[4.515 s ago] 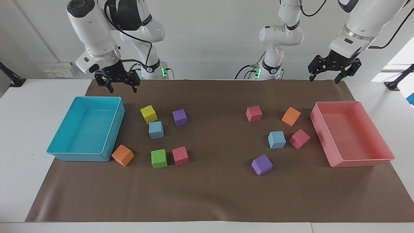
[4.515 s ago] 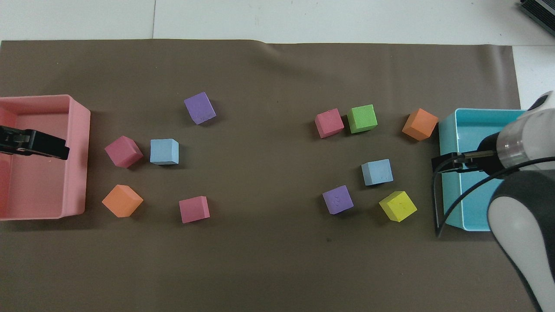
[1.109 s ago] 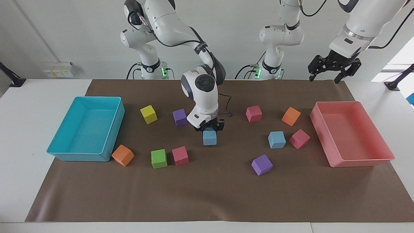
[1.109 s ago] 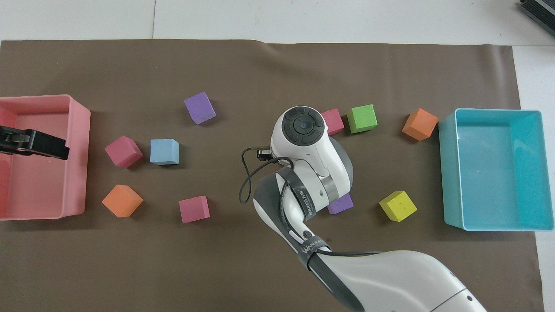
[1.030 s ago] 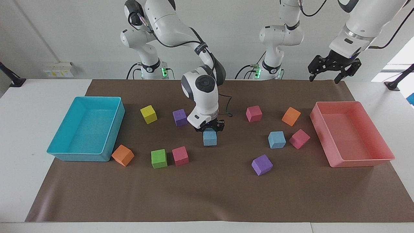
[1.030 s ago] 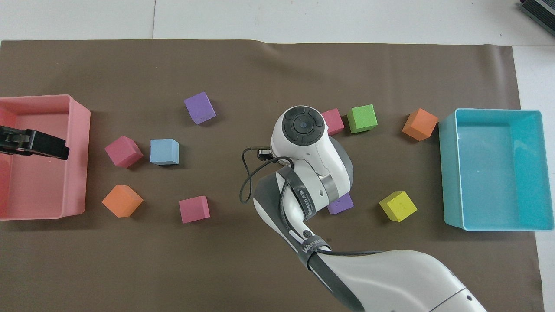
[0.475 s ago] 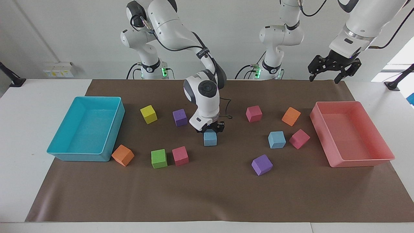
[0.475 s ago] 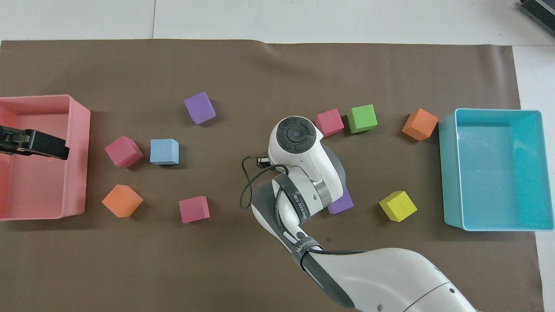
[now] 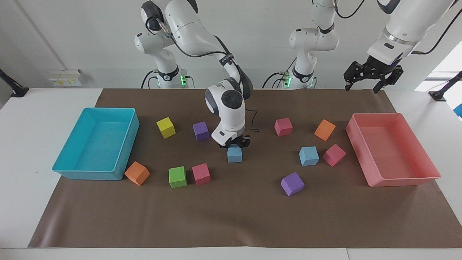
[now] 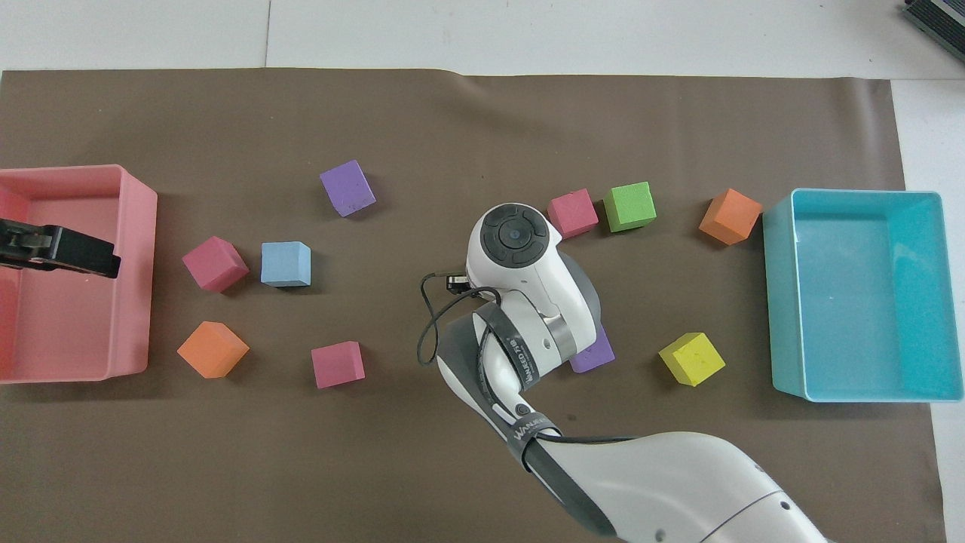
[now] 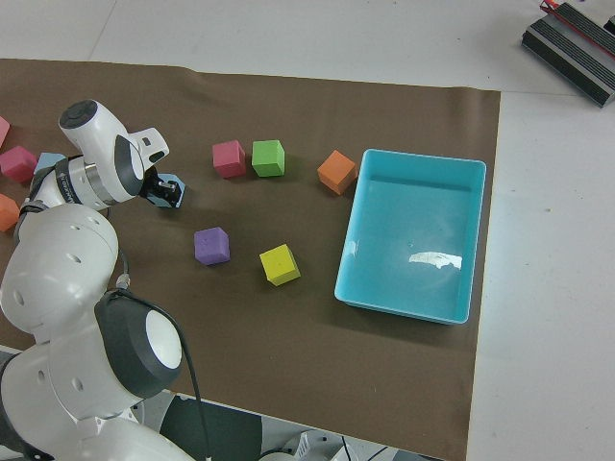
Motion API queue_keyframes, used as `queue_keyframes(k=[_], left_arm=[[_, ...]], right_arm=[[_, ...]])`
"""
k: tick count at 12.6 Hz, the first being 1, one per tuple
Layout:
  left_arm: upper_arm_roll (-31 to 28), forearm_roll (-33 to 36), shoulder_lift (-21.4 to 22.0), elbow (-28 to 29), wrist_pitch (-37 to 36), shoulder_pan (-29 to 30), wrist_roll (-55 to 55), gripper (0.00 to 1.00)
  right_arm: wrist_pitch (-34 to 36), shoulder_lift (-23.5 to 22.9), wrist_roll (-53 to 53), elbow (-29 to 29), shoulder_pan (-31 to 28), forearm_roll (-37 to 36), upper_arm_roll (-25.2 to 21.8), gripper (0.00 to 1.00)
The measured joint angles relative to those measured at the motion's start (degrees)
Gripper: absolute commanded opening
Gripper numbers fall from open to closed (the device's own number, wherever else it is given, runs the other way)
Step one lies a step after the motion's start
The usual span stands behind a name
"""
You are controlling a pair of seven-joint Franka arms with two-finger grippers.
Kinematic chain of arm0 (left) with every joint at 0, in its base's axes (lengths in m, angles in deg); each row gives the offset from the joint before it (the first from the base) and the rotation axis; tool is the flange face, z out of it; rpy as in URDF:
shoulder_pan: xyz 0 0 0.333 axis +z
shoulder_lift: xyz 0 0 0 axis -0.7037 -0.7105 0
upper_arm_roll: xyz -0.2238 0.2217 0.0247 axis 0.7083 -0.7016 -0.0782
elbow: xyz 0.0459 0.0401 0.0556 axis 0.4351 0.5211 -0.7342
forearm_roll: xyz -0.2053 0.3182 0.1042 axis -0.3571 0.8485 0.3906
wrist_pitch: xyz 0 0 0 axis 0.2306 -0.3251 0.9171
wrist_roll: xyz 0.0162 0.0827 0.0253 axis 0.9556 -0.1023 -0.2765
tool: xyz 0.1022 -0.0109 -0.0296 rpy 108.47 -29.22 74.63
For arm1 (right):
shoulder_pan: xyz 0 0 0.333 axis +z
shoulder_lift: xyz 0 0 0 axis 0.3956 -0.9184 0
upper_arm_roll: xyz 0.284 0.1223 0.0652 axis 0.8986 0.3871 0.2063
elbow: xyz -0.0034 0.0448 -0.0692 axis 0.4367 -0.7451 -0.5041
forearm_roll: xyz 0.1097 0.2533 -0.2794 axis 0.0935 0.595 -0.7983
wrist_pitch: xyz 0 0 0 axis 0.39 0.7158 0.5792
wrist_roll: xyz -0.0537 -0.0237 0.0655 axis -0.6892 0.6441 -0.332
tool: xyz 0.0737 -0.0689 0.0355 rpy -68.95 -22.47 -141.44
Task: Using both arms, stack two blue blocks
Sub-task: 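Carry the light blue cube with the right gripper toward the table center, then set the light blue cube down at center and open the right gripper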
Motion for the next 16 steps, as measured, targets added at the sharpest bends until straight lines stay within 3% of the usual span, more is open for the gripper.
queue_keyframes(k=[6, 11, 16], left_arm=[[0.0, 0.0, 0.0, 0.0, 0.0, 0.0, 0.0, 1.0], [0.0, 0.0, 0.0, 0.0, 0.0, 0.0, 0.0, 1.0], [0.0, 0.0, 0.0, 0.0, 0.0, 0.0, 0.0, 1.0]], right_arm=[[-0.03, 0.92, 0.11, 0.12, 0.07, -1.27, -0.02, 1.0], [0.49, 7.02, 0.11, 0.13, -0.68, -2.16, -0.46, 1.0], [8.49, 14.7, 7.03, 0.1, -5.89, -0.71, -0.49, 1.0]])
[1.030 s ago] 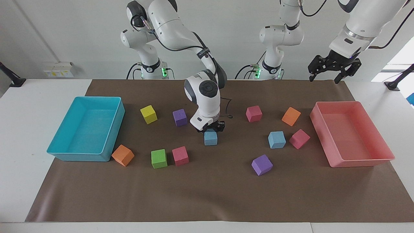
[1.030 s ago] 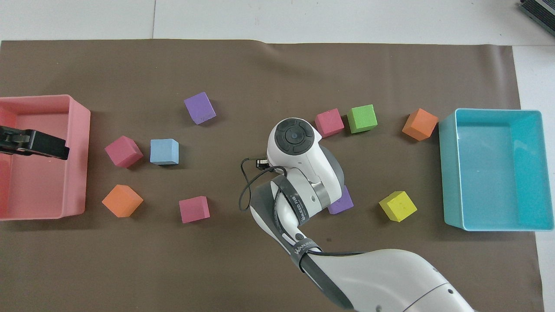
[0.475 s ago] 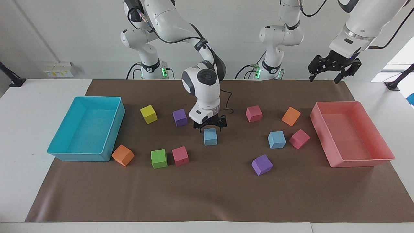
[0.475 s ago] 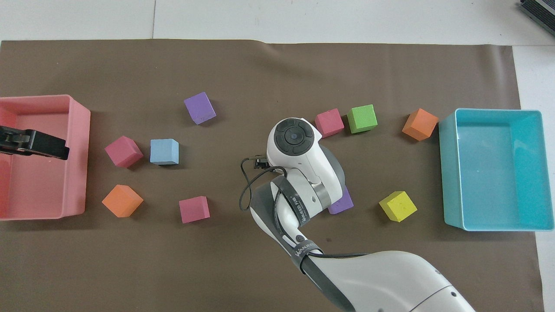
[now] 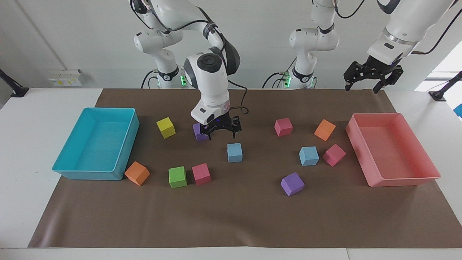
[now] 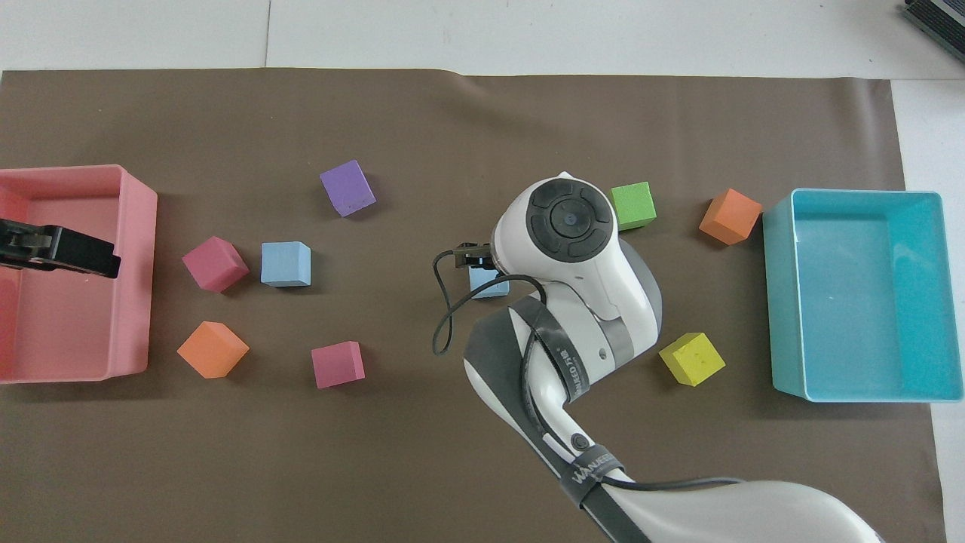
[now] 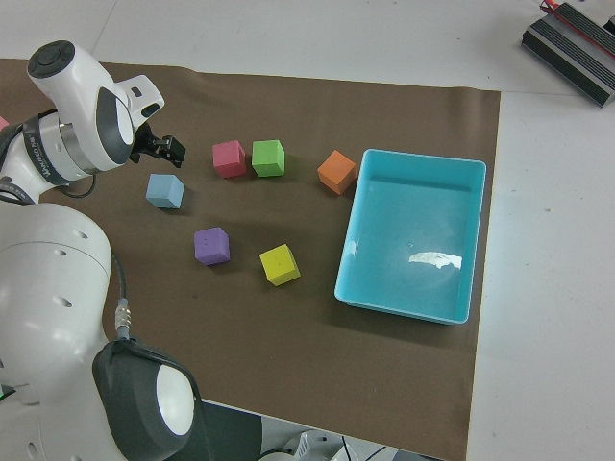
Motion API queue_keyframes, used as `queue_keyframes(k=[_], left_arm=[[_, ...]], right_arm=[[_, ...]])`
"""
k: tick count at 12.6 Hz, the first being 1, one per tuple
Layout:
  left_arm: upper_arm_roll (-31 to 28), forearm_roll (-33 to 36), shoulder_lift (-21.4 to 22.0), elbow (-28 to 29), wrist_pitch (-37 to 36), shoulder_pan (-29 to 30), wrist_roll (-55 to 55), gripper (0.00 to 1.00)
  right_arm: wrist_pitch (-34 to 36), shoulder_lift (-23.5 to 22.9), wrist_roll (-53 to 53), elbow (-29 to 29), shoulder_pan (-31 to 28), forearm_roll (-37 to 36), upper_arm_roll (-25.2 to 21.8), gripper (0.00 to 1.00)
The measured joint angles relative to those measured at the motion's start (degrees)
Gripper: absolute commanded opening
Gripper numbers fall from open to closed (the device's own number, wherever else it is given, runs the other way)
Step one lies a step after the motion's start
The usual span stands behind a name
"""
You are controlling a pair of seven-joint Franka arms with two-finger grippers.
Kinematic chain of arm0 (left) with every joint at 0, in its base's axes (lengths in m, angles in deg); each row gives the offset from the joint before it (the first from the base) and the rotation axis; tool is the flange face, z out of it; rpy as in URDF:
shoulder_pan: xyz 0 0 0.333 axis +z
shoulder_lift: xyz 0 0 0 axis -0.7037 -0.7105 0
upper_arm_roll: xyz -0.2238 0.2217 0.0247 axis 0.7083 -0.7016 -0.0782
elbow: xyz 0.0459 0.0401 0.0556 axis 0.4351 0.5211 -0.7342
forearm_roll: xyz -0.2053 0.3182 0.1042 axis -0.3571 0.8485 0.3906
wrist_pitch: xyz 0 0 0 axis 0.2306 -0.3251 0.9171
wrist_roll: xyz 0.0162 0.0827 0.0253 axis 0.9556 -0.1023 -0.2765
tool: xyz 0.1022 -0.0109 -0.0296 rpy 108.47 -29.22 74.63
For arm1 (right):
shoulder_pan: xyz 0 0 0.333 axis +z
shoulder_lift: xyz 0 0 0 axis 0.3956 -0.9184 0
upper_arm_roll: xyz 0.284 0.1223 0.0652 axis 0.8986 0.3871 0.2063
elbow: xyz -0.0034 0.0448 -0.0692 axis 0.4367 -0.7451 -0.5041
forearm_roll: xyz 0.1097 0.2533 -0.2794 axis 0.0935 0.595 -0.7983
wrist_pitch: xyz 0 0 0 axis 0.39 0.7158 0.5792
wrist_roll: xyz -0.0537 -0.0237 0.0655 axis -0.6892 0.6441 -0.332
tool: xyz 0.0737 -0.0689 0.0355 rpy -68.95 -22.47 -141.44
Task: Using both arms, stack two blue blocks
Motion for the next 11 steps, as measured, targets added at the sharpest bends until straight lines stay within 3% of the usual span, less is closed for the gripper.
queue_keyframes(k=[5, 11], left_arm=[[0.0, 0.0, 0.0, 0.0, 0.0, 0.0, 0.0, 1.0], [0.0, 0.0, 0.0, 0.0, 0.0, 0.0, 0.0, 1.0]], right_arm=[[3.51, 1.8, 12.94, -0.71, -6.7, 18.48, -0.09, 1.0], [3.39, 1.63, 19.82, -2.53, -12.68, 33.43, -0.26, 1.0]])
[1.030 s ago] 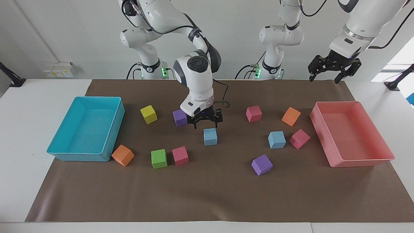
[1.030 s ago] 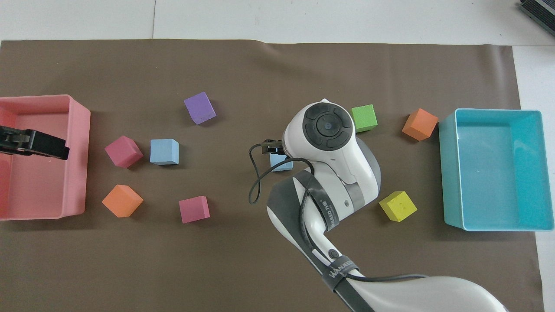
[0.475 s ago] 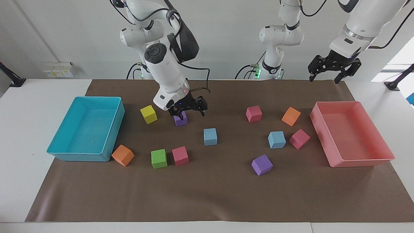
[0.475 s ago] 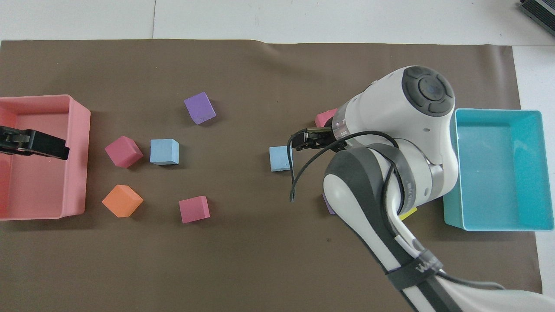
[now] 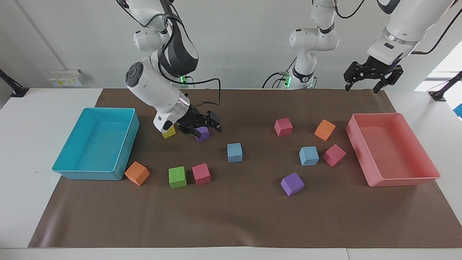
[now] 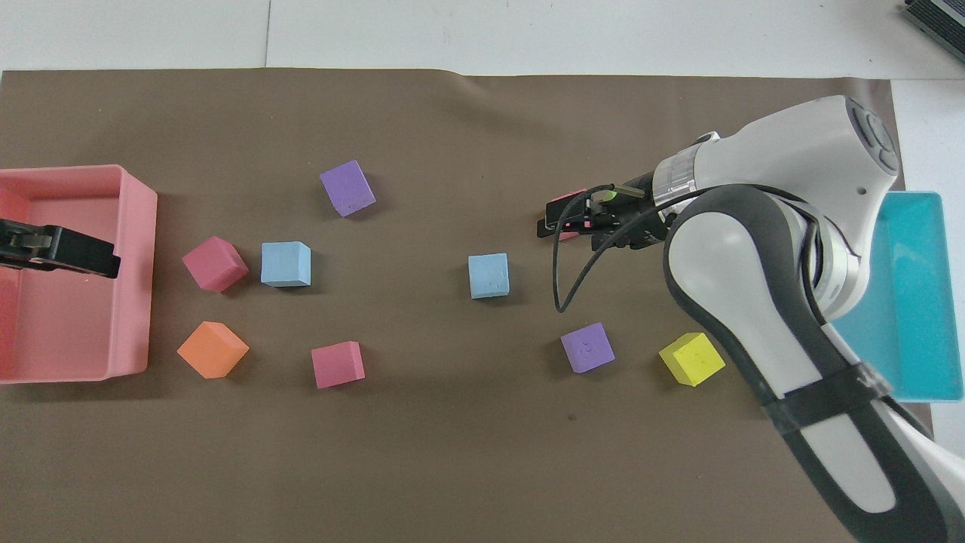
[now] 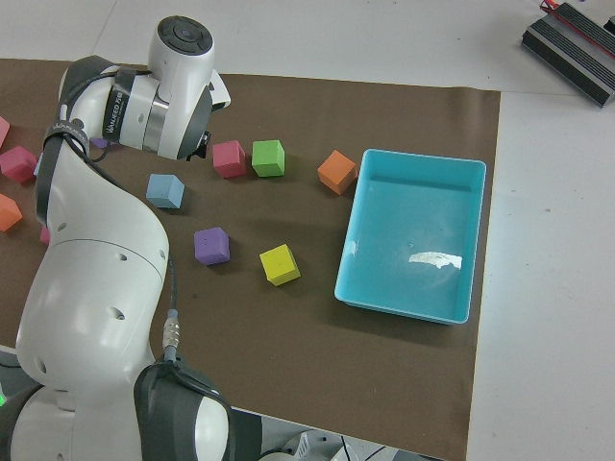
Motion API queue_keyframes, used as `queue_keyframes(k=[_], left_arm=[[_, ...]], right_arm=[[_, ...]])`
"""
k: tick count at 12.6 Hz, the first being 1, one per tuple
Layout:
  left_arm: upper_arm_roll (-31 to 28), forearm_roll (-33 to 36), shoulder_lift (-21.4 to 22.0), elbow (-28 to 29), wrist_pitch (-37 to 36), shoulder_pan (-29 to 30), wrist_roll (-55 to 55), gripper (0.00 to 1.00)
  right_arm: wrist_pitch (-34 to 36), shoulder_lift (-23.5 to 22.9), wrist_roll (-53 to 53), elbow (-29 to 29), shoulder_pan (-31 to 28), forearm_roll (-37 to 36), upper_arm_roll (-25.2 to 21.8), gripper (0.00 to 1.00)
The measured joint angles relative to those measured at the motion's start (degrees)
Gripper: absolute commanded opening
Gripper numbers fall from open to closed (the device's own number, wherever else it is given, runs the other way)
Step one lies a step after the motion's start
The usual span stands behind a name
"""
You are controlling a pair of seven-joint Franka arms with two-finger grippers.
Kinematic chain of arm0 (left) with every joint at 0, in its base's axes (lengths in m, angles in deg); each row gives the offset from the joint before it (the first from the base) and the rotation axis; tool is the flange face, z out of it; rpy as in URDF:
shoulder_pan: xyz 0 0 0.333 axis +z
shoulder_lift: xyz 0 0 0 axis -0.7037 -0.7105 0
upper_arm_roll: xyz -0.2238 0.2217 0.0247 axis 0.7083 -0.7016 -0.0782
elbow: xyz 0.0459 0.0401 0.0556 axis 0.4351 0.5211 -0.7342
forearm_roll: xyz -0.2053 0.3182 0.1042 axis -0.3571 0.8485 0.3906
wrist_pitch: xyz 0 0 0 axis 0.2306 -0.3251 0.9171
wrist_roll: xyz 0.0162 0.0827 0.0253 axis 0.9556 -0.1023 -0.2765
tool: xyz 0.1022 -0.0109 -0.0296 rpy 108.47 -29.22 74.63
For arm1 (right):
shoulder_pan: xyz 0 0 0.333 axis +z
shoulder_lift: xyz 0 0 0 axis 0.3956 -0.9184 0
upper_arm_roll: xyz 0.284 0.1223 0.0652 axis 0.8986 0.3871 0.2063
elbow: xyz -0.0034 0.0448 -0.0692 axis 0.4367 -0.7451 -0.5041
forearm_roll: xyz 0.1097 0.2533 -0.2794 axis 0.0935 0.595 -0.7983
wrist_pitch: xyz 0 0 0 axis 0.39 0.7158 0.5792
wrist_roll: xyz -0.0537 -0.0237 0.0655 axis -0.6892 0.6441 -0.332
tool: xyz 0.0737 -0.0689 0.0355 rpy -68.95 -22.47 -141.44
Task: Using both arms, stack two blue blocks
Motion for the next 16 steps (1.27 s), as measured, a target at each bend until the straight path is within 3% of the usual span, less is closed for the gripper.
queue_keyframes(k=[2, 3, 5, 6, 12, 16], left_arm=[[0.0, 0.0, 0.0, 0.0, 0.0, 0.0, 0.0, 1.0], [0.0, 0.0, 0.0, 0.0, 0.0, 0.0, 0.0, 1.0], [0.0, 0.0, 0.0, 0.0, 0.0, 0.0, 0.0, 1.0], [0.03, 0.0, 0.0, 0.0, 0.0, 0.0, 0.0, 1.0], [0.53, -0.01, 0.29, 0.0, -1.32, 0.01, 0.0, 1.0], [0.26, -0.01, 0.34, 0.27, 1.56, 0.02, 0.0, 1.0]], right_arm=[[0.0, -0.45, 7.97, -2.08, -2.32, 6.38, -0.03, 1.0], [0.0, -0.87, 12.17, -3.48, -3.18, 9.12, -0.04, 0.83], [-0.4, -2.15, 16.87, -5.44, -3.92, 12.85, -0.05, 0.17], [-0.91, -3.01, 17.2, -5.74, -3.95, 13.52, -0.05, 0.0], [-8.07, -9.48, 18.09, -8.23, -1.8, 20.09, 0.64, 0.0], [-9.48, -12.13, 26.87, -10.06, -0.64, 23.61, 0.45, 0.0]])
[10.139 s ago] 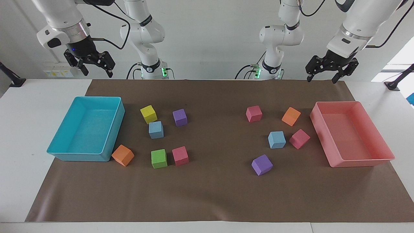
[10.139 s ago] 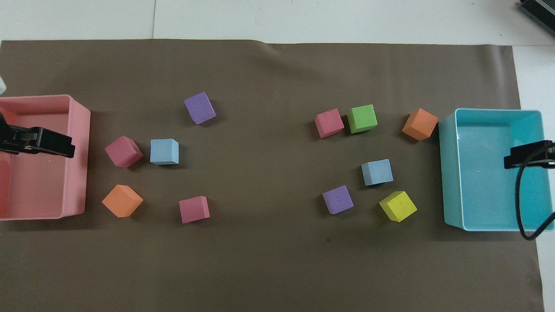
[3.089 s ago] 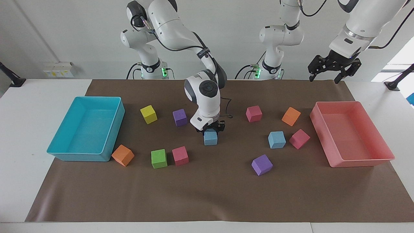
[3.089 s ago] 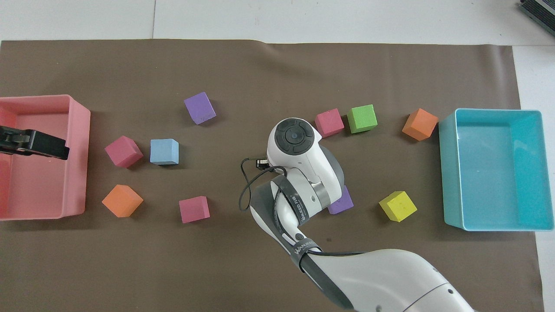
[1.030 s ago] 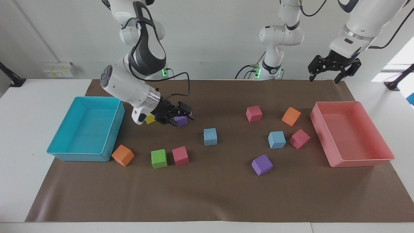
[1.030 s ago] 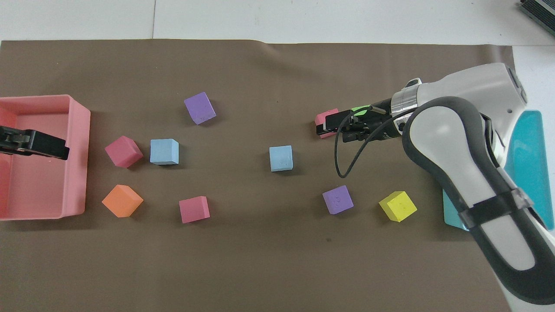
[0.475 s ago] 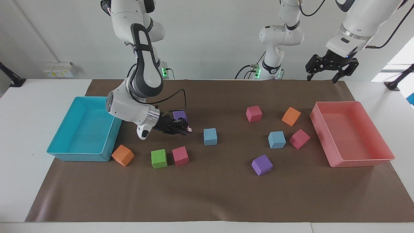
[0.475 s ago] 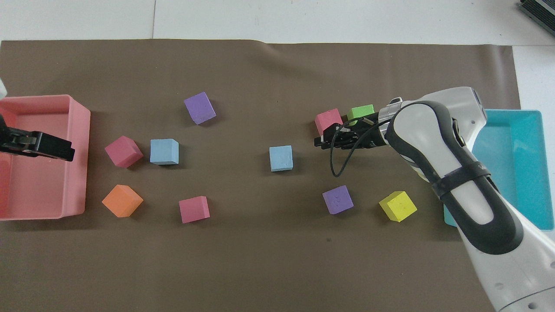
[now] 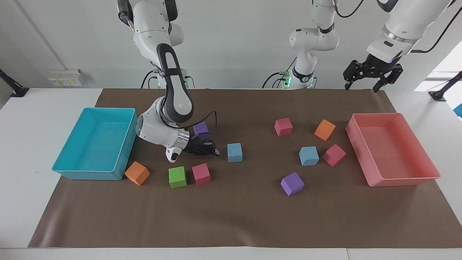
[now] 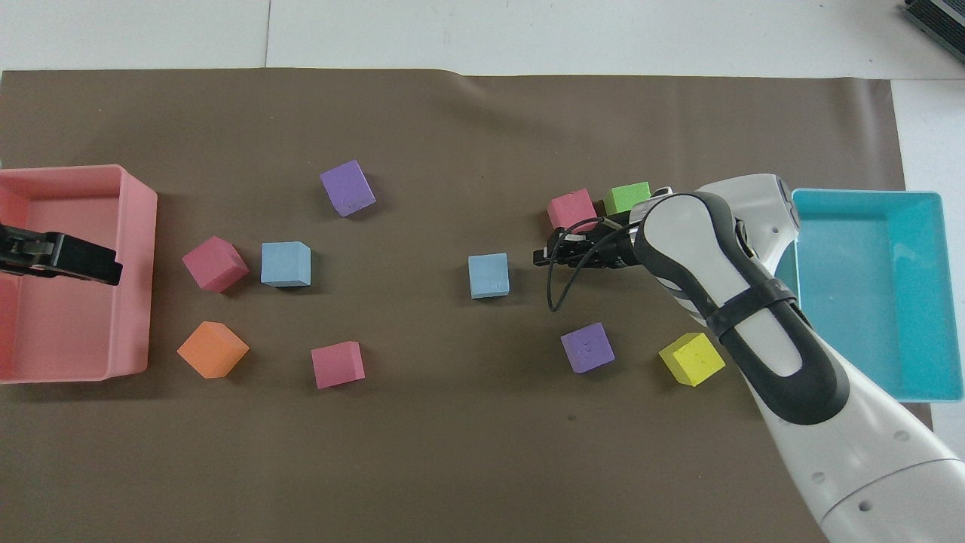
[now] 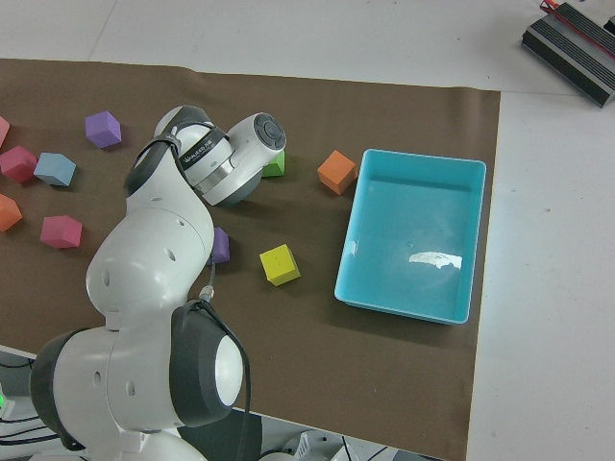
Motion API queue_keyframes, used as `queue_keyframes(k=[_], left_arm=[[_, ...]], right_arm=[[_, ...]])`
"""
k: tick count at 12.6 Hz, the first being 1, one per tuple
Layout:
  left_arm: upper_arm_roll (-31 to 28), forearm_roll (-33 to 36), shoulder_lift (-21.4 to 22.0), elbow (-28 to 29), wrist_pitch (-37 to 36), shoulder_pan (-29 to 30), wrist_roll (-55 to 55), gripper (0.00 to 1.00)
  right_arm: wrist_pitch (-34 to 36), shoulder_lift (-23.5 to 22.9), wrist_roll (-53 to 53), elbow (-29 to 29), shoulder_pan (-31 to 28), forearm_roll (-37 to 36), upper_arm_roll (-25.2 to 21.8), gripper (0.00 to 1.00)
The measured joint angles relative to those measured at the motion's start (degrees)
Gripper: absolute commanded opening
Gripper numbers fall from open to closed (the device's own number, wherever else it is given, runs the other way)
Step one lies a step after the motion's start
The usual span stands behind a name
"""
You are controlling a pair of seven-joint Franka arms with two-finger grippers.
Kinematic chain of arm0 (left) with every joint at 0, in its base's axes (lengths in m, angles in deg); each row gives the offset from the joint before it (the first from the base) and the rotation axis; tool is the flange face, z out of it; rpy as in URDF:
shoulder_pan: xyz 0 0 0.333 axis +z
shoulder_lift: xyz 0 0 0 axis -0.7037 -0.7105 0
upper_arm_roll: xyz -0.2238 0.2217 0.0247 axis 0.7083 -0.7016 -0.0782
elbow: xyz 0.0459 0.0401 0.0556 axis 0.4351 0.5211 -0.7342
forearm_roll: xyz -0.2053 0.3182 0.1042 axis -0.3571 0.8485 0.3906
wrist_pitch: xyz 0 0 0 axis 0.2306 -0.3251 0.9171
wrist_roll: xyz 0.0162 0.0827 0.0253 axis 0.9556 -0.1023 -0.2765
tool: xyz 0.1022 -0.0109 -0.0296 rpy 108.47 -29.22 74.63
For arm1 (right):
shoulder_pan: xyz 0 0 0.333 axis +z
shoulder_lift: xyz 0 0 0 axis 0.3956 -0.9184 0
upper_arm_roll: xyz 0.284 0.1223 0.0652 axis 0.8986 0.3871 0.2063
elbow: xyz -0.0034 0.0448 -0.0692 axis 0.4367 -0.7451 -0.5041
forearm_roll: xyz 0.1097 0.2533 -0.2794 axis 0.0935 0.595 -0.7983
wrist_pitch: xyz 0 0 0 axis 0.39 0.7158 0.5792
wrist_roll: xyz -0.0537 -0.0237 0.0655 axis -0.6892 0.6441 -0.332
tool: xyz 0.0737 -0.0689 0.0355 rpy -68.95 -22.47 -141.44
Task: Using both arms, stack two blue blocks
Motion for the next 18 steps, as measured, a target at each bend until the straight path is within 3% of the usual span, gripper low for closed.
queue_keyframes(k=[5, 10, 15, 18], left_arm=[[0.01, 0.0, -1.56, 6.06, 10.32, 0.0, 0.0, 1.0], [0.44, -0.01, -3.06, 16.72, 23.68, 0.0, -0.03, 1.0], [1.33, -0.04, -11.19, 21.29, 37.29, -3.69, -6.73, 1.0], [1.43, -0.04, -13.5, 24.62, 43.32, -5.99, -9.31, 1.0]], right_arm=[[-3.69, -1.09, 6.52, -0.43, 0.26, 6.67, 0.08, 0.0], [-5.37, -1.45, 6.74, -0.43, 1.88, 6.94, 0.12, 0.0], [-5.37, -1.45, 6.74, -0.44, 1.87, 6.94, 0.1, 0.0], [-5.37, -1.45, 6.74, -0.47, 1.86, 6.94, 0.1, 0.0]])
